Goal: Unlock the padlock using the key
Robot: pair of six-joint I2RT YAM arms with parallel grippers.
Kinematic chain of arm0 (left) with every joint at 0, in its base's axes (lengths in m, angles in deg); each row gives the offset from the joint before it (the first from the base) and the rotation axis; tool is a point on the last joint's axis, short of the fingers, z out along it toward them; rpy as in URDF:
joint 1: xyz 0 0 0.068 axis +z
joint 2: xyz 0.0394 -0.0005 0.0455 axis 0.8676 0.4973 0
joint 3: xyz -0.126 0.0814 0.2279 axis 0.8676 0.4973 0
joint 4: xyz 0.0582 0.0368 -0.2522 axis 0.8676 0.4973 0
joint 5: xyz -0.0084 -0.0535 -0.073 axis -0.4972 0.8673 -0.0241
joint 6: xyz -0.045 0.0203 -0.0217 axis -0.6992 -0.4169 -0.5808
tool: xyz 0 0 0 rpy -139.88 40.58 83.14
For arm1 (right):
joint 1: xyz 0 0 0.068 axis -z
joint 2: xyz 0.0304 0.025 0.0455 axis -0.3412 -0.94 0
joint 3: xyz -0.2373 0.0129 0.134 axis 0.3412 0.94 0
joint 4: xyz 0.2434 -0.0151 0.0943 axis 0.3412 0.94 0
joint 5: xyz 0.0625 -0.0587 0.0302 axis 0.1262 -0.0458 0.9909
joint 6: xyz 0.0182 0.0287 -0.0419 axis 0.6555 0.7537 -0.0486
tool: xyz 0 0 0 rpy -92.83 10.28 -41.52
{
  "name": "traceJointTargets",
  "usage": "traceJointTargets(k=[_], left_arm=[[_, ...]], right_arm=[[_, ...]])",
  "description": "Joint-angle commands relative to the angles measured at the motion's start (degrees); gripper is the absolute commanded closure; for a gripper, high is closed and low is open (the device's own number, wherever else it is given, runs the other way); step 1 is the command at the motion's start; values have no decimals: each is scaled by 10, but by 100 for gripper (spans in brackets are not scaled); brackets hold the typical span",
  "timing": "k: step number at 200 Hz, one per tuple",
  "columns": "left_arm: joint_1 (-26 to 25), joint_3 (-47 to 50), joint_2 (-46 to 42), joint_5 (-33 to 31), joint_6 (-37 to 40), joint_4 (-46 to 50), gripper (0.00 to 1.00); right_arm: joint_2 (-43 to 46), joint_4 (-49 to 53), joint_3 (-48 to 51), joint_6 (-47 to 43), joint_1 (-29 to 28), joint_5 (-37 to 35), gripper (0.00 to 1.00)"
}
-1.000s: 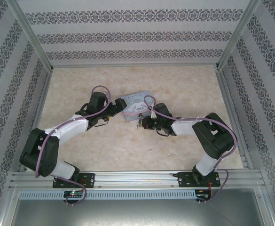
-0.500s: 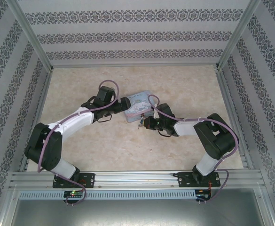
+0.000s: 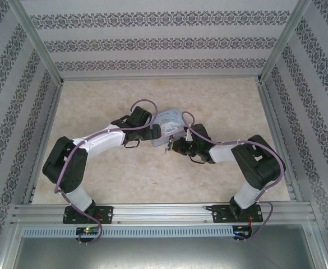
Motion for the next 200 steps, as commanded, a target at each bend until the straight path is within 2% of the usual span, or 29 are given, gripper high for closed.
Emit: traceJointTargets(k=[1, 109, 200], left_arm=[[-11, 1, 9, -27, 14, 22, 0], [-24, 21, 37, -44, 7, 21, 0], [-27, 30, 54, -51, 4, 23, 0]], right_arm=[[-9, -43, 15, 34, 11, 16, 100], [-23, -118, 34, 117, 37, 32, 100], [-27, -119, 18, 137, 75, 47, 100]])
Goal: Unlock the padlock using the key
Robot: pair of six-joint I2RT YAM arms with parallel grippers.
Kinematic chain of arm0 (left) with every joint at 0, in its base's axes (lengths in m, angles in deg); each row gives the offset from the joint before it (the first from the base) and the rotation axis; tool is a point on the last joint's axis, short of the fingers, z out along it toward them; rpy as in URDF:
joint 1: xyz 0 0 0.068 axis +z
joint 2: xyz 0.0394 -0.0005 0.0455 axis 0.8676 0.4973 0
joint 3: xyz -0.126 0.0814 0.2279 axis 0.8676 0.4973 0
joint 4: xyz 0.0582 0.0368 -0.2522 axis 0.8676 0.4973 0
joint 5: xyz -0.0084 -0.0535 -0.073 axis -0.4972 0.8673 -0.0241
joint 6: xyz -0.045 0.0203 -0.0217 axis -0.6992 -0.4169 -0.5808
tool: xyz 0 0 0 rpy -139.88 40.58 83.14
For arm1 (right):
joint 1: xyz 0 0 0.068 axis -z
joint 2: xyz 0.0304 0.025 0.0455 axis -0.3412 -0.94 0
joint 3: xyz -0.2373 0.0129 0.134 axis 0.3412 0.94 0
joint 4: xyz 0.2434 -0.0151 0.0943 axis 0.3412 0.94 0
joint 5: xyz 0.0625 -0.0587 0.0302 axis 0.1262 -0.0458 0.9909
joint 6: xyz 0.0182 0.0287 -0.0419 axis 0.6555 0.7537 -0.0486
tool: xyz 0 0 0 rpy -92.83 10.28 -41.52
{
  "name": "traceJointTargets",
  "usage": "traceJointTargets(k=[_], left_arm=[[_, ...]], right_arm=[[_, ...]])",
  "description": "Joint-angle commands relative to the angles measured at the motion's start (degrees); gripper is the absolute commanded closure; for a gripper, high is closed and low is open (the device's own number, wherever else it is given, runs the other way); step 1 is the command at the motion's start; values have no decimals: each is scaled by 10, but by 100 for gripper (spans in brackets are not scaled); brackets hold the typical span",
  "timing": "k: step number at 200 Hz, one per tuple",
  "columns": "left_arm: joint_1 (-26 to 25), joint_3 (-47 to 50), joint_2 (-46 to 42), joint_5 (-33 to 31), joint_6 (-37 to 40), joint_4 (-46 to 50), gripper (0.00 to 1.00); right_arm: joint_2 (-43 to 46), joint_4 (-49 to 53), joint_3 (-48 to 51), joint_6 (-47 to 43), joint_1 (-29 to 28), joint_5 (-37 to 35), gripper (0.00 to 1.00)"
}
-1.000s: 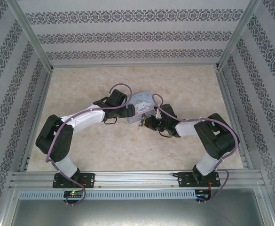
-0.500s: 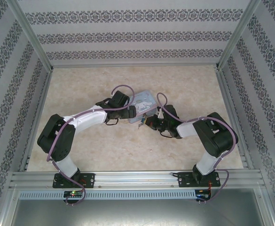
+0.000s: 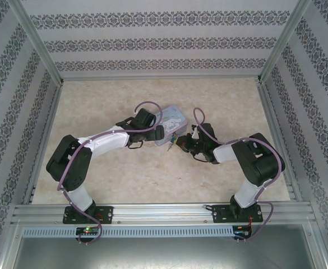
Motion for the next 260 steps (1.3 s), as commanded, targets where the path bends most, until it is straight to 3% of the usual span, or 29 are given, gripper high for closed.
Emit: traceJointTargets(k=[1, 144, 206, 260], left_arm=[[-5, 29, 33, -25, 3, 61, 0], [-9, 35, 41, -22, 5, 60, 1], [-12, 31, 40, -20, 3, 61, 1], [-13, 31, 42, -17, 4, 59, 1]], right_arm=[[-9, -12, -11, 9, 20, -6, 100], [-45, 19, -72, -18, 89, 50, 100], [-49, 9, -61, -34, 89, 59, 100], [-48, -8, -27, -91, 82, 63, 64]])
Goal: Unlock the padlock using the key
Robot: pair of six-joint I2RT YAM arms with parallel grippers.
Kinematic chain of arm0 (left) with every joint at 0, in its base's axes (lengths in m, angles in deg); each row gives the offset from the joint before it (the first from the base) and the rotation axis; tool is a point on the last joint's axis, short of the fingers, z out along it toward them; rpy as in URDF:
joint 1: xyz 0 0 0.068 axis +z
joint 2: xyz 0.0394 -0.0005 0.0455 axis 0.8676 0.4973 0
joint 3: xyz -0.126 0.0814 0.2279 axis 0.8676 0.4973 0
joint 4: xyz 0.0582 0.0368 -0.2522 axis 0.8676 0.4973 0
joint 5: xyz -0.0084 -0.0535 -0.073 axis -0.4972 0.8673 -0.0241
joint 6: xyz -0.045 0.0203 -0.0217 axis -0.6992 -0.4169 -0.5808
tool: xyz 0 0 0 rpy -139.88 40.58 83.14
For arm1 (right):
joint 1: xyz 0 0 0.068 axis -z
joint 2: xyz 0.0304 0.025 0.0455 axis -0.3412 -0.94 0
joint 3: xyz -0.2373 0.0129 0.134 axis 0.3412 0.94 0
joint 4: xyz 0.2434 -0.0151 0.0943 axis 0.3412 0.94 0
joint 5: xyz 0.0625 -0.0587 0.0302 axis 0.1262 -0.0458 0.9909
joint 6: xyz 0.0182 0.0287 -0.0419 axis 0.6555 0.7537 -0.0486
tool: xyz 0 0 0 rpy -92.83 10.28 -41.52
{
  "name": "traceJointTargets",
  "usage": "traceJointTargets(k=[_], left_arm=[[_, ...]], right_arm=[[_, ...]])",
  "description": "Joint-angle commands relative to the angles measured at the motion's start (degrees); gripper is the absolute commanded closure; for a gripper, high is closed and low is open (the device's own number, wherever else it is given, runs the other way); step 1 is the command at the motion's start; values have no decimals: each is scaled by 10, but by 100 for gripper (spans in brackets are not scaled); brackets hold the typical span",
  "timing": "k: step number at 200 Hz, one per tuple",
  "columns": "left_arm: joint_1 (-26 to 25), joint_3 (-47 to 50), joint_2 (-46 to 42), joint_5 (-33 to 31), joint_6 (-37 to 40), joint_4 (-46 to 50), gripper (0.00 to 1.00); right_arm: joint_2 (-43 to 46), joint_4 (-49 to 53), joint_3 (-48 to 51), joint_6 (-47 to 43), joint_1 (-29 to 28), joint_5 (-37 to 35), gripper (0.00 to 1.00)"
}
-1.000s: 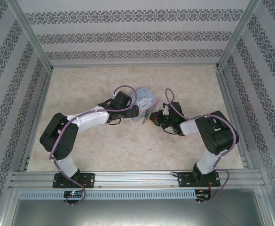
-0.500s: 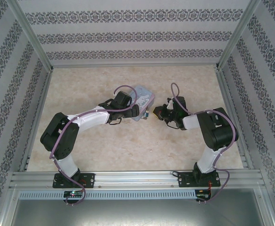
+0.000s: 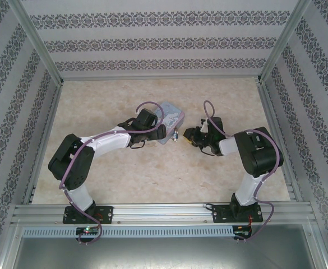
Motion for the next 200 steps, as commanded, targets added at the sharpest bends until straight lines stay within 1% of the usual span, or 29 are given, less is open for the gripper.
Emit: traceJointTargets(k=[1, 12, 25, 86, 114, 142, 160, 188, 200], left_arm=[[-8, 28, 32, -15, 13, 94, 1], [-8, 28, 33, -14, 12, 94, 1], [-8, 26, 34, -14, 13, 95, 1], [-8, 20, 37, -10, 13, 95, 2], [-8, 18, 39, -10, 14, 98, 2], [-8, 18, 40, -11, 13, 98, 2], [-8, 17, 41, -11, 13, 98, 2], [-8, 17, 43, -8, 11, 96, 2], [-8, 17, 44, -8, 11, 94, 2]], right_arm=[[1, -24, 12, -45, -10, 11, 63], [-3, -27, 13, -57, -12, 10, 58], [-8, -34, 12, -68, -15, 13, 55], [-40, -36, -11, -129, -47, 24, 56], [-62, -38, -22, -135, -59, 18, 57], [-81, -45, -25, -134, -62, 15, 61], [-85, -51, -18, -133, -62, 15, 65], [-83, -56, -3, -132, -62, 10, 74], [-82, -58, 2, -130, -62, 6, 80]])
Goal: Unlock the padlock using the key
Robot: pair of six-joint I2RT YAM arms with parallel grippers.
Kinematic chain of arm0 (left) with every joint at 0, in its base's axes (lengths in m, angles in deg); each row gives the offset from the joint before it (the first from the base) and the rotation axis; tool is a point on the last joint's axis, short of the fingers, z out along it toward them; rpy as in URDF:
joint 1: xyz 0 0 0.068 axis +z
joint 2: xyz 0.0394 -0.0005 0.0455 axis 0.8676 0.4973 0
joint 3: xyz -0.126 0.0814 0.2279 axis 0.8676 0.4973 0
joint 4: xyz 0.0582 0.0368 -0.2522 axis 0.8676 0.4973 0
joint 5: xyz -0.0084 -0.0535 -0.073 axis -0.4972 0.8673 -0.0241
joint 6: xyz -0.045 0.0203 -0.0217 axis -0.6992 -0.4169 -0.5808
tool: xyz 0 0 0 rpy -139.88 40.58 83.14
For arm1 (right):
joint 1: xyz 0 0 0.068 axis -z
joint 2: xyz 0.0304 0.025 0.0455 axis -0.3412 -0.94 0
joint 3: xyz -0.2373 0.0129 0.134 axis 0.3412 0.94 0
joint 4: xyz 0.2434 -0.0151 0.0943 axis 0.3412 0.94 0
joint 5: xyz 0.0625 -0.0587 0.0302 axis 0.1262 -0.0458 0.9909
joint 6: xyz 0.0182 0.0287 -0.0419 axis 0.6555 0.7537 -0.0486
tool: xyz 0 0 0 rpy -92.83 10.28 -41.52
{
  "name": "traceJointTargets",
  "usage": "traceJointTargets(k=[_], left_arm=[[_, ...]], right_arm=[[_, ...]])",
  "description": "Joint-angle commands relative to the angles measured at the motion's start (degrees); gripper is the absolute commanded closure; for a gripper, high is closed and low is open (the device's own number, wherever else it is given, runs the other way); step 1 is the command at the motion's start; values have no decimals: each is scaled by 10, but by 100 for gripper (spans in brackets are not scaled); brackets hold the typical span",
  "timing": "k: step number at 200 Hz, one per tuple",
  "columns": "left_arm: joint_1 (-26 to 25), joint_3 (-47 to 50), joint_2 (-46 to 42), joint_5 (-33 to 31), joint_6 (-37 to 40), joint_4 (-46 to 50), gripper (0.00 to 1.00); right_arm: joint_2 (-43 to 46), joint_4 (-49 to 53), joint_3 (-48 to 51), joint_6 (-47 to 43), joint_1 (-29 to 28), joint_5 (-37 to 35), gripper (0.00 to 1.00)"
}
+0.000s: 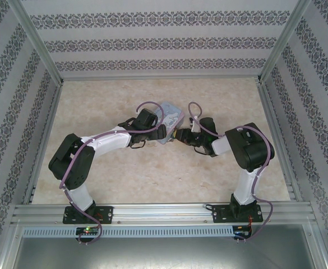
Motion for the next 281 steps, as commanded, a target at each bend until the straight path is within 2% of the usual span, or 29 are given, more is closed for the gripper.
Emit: traceJointTargets(k=[1, 31, 61, 88, 99, 117, 149, 185, 251, 281], left_arm=[[-8, 20, 41, -10, 11, 95, 2], [-9, 22, 41, -9, 8, 94, 2], [-8, 23, 40, -6, 8, 94, 2], [-8, 23, 39, -6, 8, 94, 2], [-8, 24, 39, -4, 8, 92, 2], [-8, 25, 39, -3, 7, 91, 2], [-8, 24, 38, -1, 8, 91, 2], [-9, 23, 40, 0, 8, 92, 2], [-8, 19, 42, 0, 8, 94, 2], [-8, 21, 44, 0, 8, 93, 2]], right_arm=[[-23, 37, 25, -6, -11, -11, 81], [-22, 33, 33, 3, -10, -20, 94], [-16, 27, 41, 9, -6, -20, 97], [4, 27, 57, 9, -1, -25, 81], [12, 29, 63, 3, 2, -27, 69], [20, 36, 67, -10, 6, -32, 56], [13, 40, 59, -28, 9, -44, 40], [-5, 41, 42, -41, 9, -69, 34], [17, 56, 60, -68, 11, -119, 33], [16, 56, 66, -73, 14, -116, 33]])
